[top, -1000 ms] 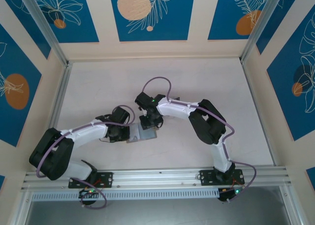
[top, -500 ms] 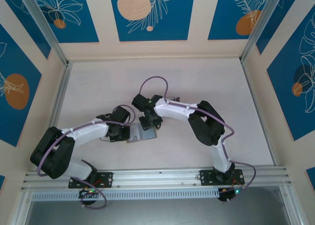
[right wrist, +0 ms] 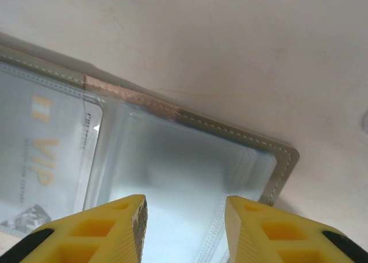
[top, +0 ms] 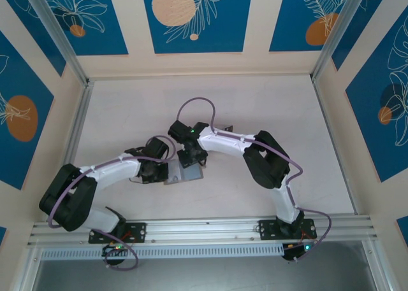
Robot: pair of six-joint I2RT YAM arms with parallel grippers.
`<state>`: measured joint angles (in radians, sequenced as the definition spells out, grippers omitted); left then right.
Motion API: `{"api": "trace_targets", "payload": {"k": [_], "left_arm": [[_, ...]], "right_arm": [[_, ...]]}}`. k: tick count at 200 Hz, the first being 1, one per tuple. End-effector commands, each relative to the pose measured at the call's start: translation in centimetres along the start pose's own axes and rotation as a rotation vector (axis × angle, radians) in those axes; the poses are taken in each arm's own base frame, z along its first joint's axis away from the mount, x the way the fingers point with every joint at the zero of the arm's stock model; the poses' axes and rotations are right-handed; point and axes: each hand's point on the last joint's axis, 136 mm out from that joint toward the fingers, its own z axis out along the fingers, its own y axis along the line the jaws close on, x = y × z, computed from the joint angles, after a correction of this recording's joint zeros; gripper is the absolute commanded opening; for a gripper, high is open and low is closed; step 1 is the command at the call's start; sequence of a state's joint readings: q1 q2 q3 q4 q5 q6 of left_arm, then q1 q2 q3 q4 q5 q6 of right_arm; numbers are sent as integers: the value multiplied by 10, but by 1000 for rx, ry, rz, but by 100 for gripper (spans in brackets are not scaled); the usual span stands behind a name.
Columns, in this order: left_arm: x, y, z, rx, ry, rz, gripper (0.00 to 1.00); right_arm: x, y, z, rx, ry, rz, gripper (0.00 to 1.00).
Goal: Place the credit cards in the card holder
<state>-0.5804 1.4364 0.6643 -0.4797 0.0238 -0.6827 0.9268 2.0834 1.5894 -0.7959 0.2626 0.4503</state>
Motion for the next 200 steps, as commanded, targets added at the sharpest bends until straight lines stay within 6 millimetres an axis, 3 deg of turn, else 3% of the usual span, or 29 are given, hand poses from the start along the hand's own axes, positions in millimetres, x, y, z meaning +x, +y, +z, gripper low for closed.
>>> {"api": "trace_targets", "payload": {"k": [1, 49, 70, 92, 145, 176, 200], "left_arm": [[-4, -34, 31, 144, -23, 33, 1], [-4, -33, 30, 141, -24, 33, 1], [-4, -34, 30, 143, -24, 36, 1], [-4, -35, 30, 144, -24, 39, 1], [-3, -36, 31, 145, -22, 40, 1], [-3, -38, 30, 147, -23, 43, 1], [-3, -38, 29, 147, -25, 45, 1]], "right_arm": [[-3, 5, 5, -3, 8, -27, 42], [2, 3, 23, 6, 45, -28, 40], [8, 8, 26, -29, 64, -21, 31], [10, 19, 19, -127, 57, -6, 20], [-3, 25, -9, -331, 17, 79, 8], [-7, 36, -17, -430, 19, 82, 8], [-7, 38, -10, -430, 38, 89, 9]]}}
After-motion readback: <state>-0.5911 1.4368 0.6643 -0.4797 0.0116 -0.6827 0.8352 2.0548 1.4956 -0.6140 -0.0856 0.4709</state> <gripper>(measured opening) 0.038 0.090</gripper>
